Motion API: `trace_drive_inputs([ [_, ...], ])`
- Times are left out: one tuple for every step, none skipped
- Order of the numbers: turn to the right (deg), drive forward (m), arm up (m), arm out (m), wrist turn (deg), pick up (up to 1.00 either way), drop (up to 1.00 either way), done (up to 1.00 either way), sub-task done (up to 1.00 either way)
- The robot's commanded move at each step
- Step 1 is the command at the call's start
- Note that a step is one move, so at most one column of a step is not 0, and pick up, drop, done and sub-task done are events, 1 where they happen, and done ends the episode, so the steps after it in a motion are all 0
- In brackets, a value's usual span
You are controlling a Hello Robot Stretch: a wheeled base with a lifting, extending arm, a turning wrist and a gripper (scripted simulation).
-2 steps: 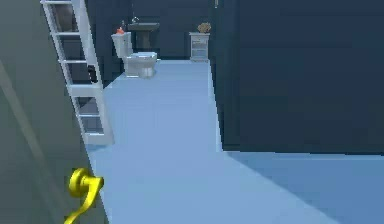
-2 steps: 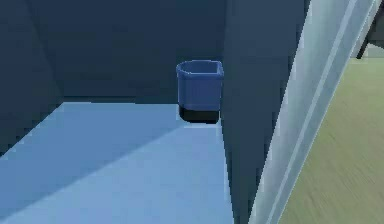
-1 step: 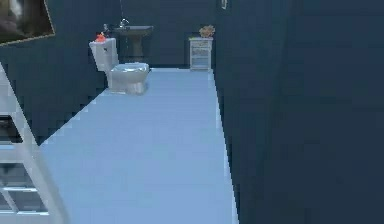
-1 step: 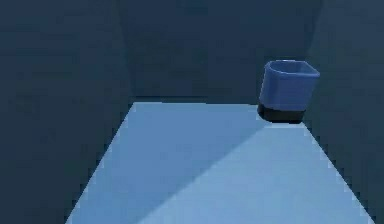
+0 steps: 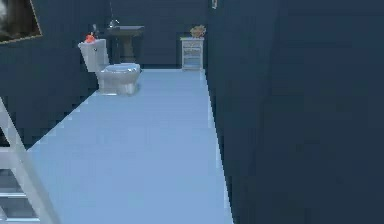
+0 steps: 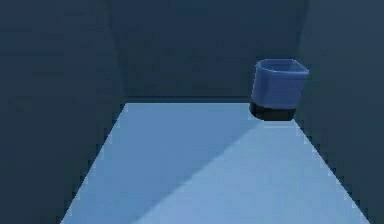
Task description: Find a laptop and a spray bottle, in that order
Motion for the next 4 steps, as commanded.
trace_drive_inputs([
  [-36.0,0.00,0.00,0.00,0.0,0.00,0.00,0.00,0.00],
  [0.0,0.75,0.00,0.00,0.0,0.00,0.00,0.00,0.00],
  [45.0,0.00,0.00,0.00,0.0,0.00,0.00,0.00,0.00],
  [42.0,0.00,0.00,0.00,0.0,0.00,0.00,0.00,0.00],
])
